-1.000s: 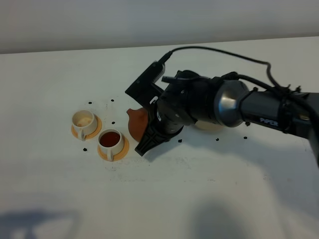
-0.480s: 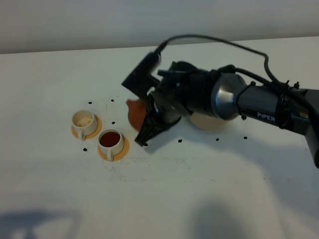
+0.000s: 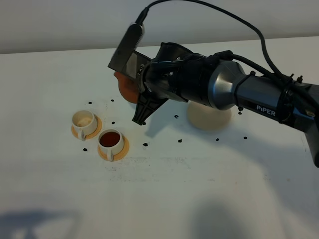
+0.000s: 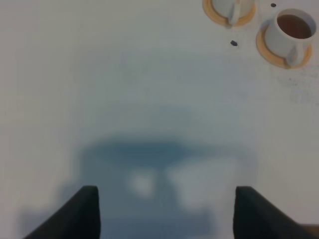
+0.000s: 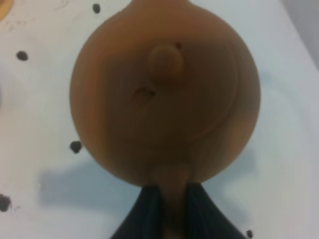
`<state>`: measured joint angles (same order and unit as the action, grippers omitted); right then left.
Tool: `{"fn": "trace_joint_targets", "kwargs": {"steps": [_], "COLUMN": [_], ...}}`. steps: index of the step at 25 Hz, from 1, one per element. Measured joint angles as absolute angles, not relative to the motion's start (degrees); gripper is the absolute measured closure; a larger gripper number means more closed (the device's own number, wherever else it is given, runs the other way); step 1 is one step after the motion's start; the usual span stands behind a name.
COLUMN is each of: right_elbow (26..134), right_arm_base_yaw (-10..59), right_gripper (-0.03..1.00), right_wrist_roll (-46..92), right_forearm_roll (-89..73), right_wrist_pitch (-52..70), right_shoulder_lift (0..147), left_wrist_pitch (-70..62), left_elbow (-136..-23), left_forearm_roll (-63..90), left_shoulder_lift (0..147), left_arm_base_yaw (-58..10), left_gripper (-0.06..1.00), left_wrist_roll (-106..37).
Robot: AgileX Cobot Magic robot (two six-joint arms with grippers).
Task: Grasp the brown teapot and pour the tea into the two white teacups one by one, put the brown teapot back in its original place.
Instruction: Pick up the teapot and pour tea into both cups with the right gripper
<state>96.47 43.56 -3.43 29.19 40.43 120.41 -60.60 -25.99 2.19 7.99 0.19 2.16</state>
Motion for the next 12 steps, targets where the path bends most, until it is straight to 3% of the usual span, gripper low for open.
{"fn": "trace_joint_targets", "kwargs": {"steps": [12], "right_elbow": [96.98], "right_arm_base_yaw": [45.77], "right_gripper": [0.85], "right_wrist_roll": [-2.51], "right_forearm_roll": [35.64], "right_wrist_pitch": [37.66], "right_shoulder_lift": [123.02], "left_wrist_pitch": [-60.60], "left_elbow": [-25.99], "left_forearm_roll": [2.19], "left_shoulder_lift": [7.99], "left_arm_base_yaw": [0.19], "left_gripper": [0.38], "left_wrist_roll": [2.16]}}
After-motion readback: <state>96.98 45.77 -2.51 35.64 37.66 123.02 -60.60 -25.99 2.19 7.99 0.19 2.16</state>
